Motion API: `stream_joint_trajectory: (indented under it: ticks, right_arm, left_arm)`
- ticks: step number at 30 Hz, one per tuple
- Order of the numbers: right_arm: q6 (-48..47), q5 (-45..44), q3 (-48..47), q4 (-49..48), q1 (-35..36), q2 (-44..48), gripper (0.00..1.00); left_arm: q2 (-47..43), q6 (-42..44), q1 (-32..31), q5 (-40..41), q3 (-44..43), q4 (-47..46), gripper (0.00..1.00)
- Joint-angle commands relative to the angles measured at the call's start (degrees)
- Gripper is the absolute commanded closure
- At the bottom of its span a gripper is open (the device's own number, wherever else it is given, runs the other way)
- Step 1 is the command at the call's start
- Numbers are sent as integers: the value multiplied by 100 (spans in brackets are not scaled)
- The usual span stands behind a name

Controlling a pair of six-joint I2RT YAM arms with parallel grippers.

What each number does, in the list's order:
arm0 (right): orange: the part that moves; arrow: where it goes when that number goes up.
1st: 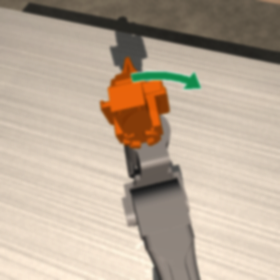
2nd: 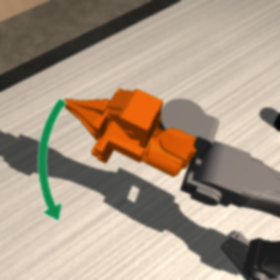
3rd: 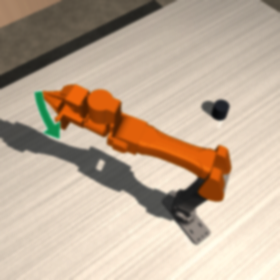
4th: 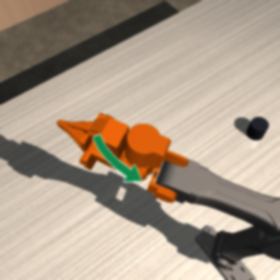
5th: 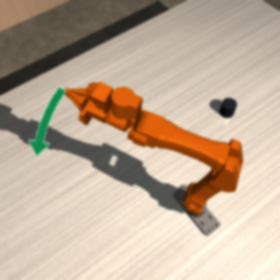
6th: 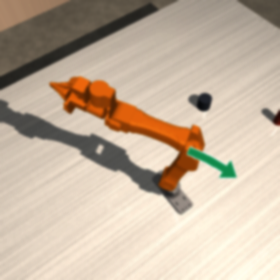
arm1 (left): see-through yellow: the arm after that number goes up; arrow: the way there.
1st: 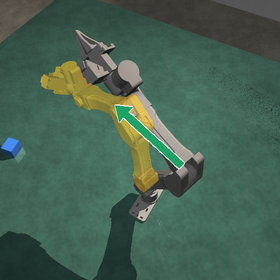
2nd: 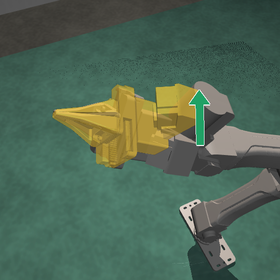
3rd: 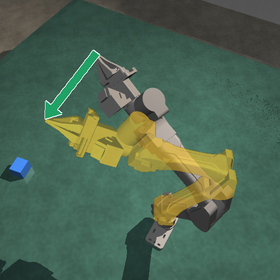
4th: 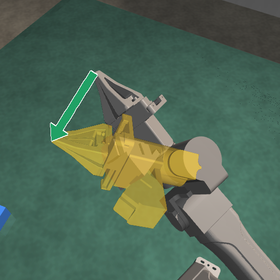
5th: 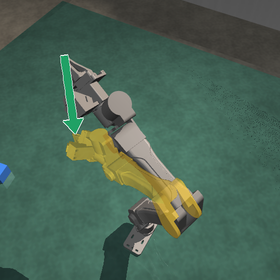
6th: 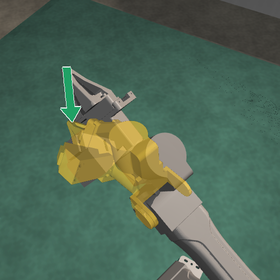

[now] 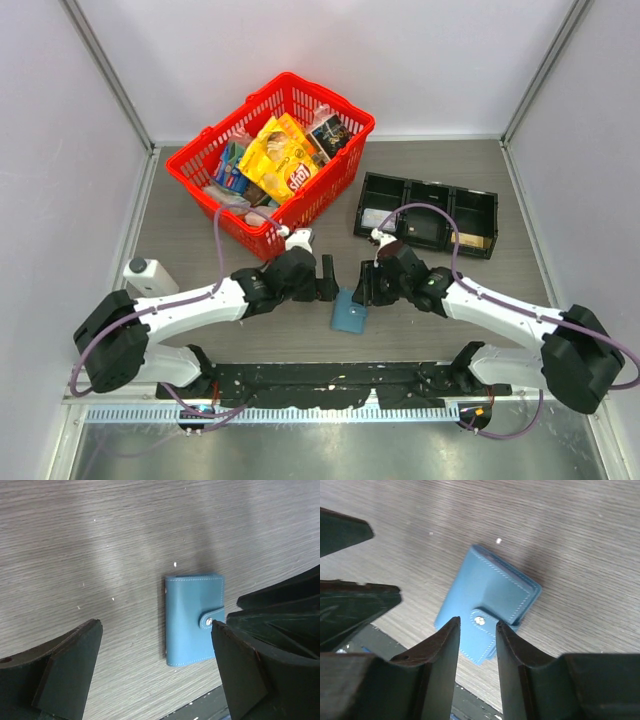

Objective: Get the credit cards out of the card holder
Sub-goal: Open the card holder at the center of the board.

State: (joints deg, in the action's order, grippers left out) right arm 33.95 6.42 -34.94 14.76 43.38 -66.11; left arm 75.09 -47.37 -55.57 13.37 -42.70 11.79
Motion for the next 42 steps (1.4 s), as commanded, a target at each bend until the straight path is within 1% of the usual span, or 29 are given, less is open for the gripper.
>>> stream_joint_trajectory:
  ticks: [1,4,5,6,9,12,16,19,22,26,28,31,33,34,35,36,37,40,42]
  right_arm:
    - [287,-334,-4,-113,13,-332,63]
    - [375,-211,-4,-228,57,-455,66]
    - [366,-211,-13,-202,57,-482,66]
    - [375,-263,-13,-185,57,-552,66]
    - [358,-316,101,-219,57,-675,74]
    - [349,-342,268,-334,57,-807,77]
    - [322,-457,443,-404,39,-956,84]
    - [287,-343,602,-658,-57,-1009,86]
    - [270,-220,769,-974,-75,-1027,87]
    - [261,-141,875,-1116,-119,-1115,87]
    - [269,-106,927,-1186,-136,-1141,88]
    - [261,-88,962,-1221,-163,-1124,88]
    - [226,-96,980,-1230,-180,-1080,88]
    - [226,-105,980,-1230,-189,-1054,87]
    - [226,-105,980,-1239,-189,-1036,88]
    - [217,-114,989,-1239,-189,-1027,88]
    - [208,-114,980,-1239,-189,-1018,87]
    - [173,-88,980,-1274,-189,-1018,88]
    - [147,-70,980,-1318,-189,-1036,88]
  left_arm:
    - [242,-421,388,-895,42,-563,7]
    - [453,-483,556,-1265,25,-608,8]
    - [497,-501,591,-1310,42,-643,10]
    - [541,-527,635,-1571,60,-704,11]
    - [682,-553,714,-1854,77,-792,14]
    - [831,-510,758,-2066,-1,-740,14]
    - [1033,-404,776,-2329,-125,-608,14]
    - [1227,-325,793,-2514,-195,-511,14]
    - [1394,-325,811,-2716,-213,-555,18]
    - [1605,-360,820,-2866,-265,-590,19]
    - [1728,-369,846,-2953,-300,-573,22]
    - [1877,-404,890,-3068,-318,-599,30]
    - [1957,-430,916,-3129,-309,-625,32]
    - [1992,-439,934,-3156,-301,-634,36]
    - [2009,-457,951,-3182,-283,-669,40]
    - [1992,-474,960,-3208,-266,-713,42]
    - [1992,-474,969,-3217,-248,-739,46]
    - [1948,-492,978,-3226,-186,-836,50]
    - [1922,-501,987,-3235,-160,-880,55]
